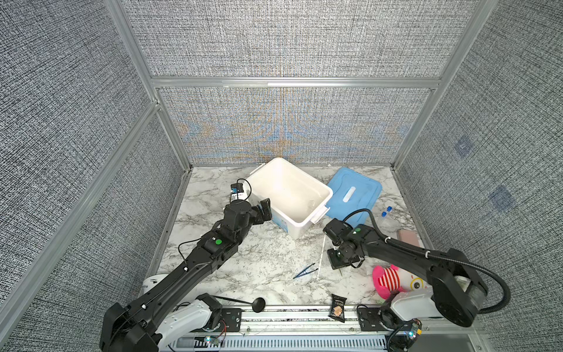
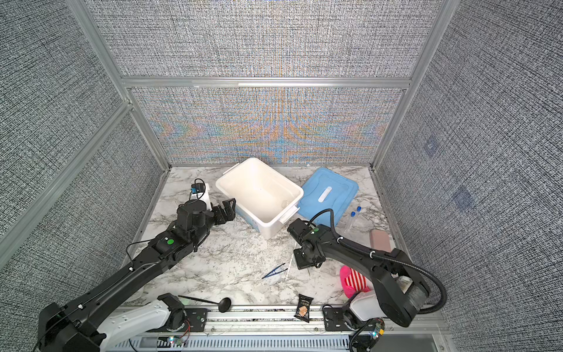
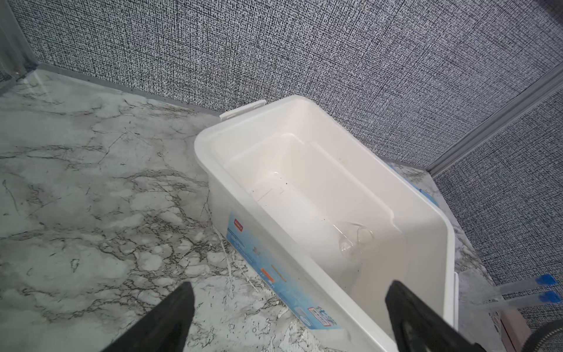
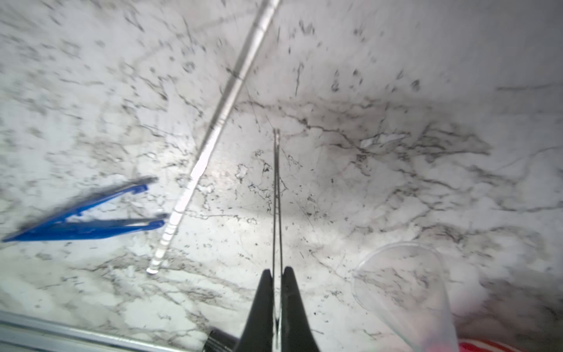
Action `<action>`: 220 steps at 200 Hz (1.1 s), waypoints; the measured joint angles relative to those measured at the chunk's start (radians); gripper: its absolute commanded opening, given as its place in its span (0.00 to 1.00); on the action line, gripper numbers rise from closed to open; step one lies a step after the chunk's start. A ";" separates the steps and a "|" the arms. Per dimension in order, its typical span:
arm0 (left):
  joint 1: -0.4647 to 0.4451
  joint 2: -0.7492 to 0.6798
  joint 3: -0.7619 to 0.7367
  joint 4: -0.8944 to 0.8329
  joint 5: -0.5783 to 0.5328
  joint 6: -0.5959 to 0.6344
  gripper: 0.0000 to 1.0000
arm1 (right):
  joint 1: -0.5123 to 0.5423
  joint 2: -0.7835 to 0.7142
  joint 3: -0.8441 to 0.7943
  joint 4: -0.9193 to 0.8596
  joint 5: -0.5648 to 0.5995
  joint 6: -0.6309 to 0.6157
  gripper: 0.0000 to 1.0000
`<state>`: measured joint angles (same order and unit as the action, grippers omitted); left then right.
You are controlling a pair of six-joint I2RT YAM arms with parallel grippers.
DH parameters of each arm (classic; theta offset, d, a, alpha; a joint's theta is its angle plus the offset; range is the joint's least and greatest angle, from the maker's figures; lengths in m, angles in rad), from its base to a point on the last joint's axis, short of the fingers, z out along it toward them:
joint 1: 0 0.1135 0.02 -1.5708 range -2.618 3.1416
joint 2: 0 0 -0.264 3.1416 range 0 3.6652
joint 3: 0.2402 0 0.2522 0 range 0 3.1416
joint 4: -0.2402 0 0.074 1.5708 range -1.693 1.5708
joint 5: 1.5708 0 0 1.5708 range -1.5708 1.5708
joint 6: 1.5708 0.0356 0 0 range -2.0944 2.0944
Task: Organize the chemistry lab equipment
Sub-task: 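Lift the metal tweezers with the right gripper and lower them into the white bin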
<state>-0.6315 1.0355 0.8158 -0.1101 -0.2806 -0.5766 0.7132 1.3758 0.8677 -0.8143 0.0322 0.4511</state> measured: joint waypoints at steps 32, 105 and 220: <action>0.000 0.000 0.001 -0.002 -0.012 0.000 0.99 | -0.021 -0.072 0.095 -0.054 0.034 -0.026 0.00; 0.008 0.045 0.035 -0.021 -0.041 -0.007 0.99 | -0.081 0.067 0.641 -0.034 0.036 -0.355 0.00; 0.200 -0.019 0.019 -0.196 0.021 -0.112 0.99 | -0.079 0.648 1.144 -0.160 -0.249 -0.509 0.00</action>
<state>-0.4313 1.0164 0.8349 -0.3061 -0.2592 -0.6884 0.6342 2.0235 2.0113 -0.9745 -0.2165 -0.0578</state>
